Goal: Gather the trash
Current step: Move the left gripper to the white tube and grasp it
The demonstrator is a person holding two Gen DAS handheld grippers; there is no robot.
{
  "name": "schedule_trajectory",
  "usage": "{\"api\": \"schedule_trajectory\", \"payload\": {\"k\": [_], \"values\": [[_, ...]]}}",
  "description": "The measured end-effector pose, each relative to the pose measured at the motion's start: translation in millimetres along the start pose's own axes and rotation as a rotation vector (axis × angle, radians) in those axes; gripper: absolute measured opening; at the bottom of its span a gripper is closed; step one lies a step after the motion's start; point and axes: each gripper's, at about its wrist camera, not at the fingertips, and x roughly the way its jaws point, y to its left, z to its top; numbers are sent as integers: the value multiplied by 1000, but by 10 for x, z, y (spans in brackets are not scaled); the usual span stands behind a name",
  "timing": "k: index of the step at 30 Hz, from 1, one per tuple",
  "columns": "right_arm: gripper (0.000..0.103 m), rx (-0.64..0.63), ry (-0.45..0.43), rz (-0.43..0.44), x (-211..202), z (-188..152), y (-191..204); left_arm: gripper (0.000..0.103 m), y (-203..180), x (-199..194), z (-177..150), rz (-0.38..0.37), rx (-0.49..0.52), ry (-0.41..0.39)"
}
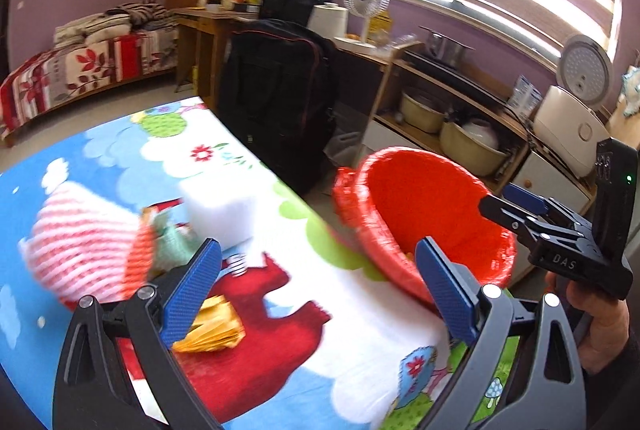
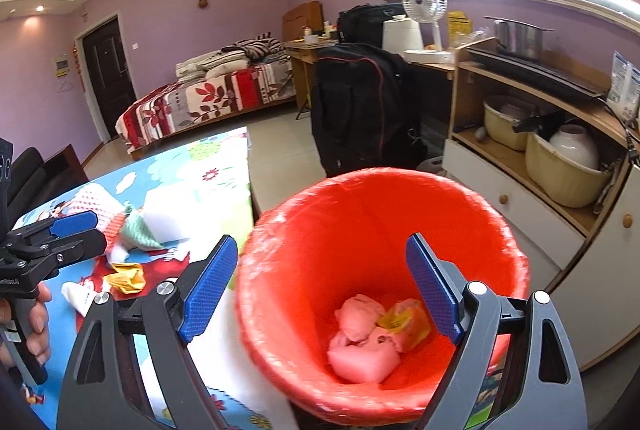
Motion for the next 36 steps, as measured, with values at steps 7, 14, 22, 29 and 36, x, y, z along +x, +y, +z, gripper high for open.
{"api": "schedule_trajectory", "payload": {"k": [7,14,22,29,36], "values": [[82,-24,16,47,54,-45,290,94,302,-207,-172,68,-50,-7],[83,-39,40,87,123,-96,517,94,520,-376,-339,117,-89,-4],[85,-58,70,134,208,-168,764,94,739,-523,-543,171,-131,8],[85,-77,99,170,285,-232,947,94,890,-603,-706,205,-164,24],[85,-91,133,199,355,-328,1096,94,984,-613,-861,227,-190,53]]}}
